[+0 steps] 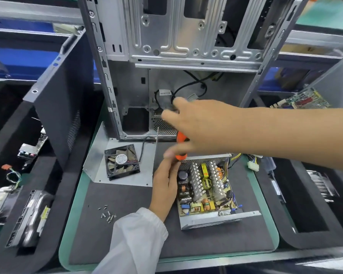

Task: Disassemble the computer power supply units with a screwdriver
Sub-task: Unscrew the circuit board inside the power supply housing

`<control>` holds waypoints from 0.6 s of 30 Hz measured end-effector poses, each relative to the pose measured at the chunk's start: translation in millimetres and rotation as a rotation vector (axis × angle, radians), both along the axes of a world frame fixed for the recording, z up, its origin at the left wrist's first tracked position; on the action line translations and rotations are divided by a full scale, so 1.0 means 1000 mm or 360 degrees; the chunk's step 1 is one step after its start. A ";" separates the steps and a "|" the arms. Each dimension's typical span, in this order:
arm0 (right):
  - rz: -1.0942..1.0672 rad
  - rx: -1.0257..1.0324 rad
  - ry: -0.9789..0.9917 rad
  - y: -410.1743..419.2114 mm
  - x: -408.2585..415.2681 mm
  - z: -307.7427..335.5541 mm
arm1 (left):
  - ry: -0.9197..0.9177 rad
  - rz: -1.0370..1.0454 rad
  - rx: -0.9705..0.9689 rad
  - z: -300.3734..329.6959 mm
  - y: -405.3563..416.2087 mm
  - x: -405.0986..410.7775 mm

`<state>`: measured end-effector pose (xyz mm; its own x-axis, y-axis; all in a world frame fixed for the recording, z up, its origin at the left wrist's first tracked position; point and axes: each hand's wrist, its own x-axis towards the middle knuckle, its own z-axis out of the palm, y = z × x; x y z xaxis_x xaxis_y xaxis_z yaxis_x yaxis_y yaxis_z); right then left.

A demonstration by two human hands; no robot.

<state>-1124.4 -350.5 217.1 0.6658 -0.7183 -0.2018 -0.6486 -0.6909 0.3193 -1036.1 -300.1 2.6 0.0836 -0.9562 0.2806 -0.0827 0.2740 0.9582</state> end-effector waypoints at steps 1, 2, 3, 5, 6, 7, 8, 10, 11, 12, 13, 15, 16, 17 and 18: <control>-0.0117 -0.0124 0.0011 0.002 0.002 0.001 | -0.0018 -0.0011 0.0007 0.000 0.000 0.000; -0.0177 -0.0159 0.0035 0.003 0.004 0.001 | -0.0039 -0.0018 0.0011 0.000 0.001 -0.001; -0.0194 -0.0153 0.0055 0.003 0.005 0.000 | -0.0053 -0.0018 0.0016 0.000 0.002 -0.001; -0.0164 -0.0090 0.0048 0.002 0.007 -0.002 | -0.0055 -0.0019 0.0038 0.001 0.002 0.000; -0.0127 -0.0070 0.0051 0.001 0.007 -0.003 | -0.0050 -0.0030 0.0048 0.002 0.002 0.000; -0.0070 -0.0065 0.0074 0.000 0.007 -0.003 | -0.0041 -0.0049 0.0053 0.004 0.002 0.001; -0.0013 -0.0048 0.0104 -0.001 0.006 -0.002 | -0.0019 -0.0072 0.0057 0.006 0.001 0.001; 0.0021 0.0092 0.0132 -0.002 0.005 0.000 | 0.0014 -0.0097 0.0067 0.010 -0.001 0.001; 0.0038 0.0182 0.0137 -0.003 0.005 0.001 | 0.0003 -0.0084 0.0064 0.012 -0.002 0.001; 0.0074 0.0254 0.0137 -0.003 0.004 0.002 | -0.0005 -0.0067 0.0064 0.014 -0.003 0.001; 0.0125 0.0296 0.0130 -0.003 0.003 0.002 | 0.0000 -0.0051 0.0072 0.015 -0.002 0.000; 0.0202 0.0312 0.0099 -0.001 0.001 0.001 | -0.0015 -0.0013 0.0085 0.018 -0.002 -0.001; 0.0221 0.0312 0.0100 0.000 0.000 0.001 | -0.0037 0.0013 0.0089 0.018 -0.002 -0.002; 0.0224 0.0326 0.0087 0.001 -0.001 0.001 | -0.0047 0.0028 0.0088 0.020 -0.001 -0.002; 0.0211 0.0334 0.0058 0.002 -0.001 0.001 | -0.0044 0.0028 0.0080 0.021 -0.001 -0.001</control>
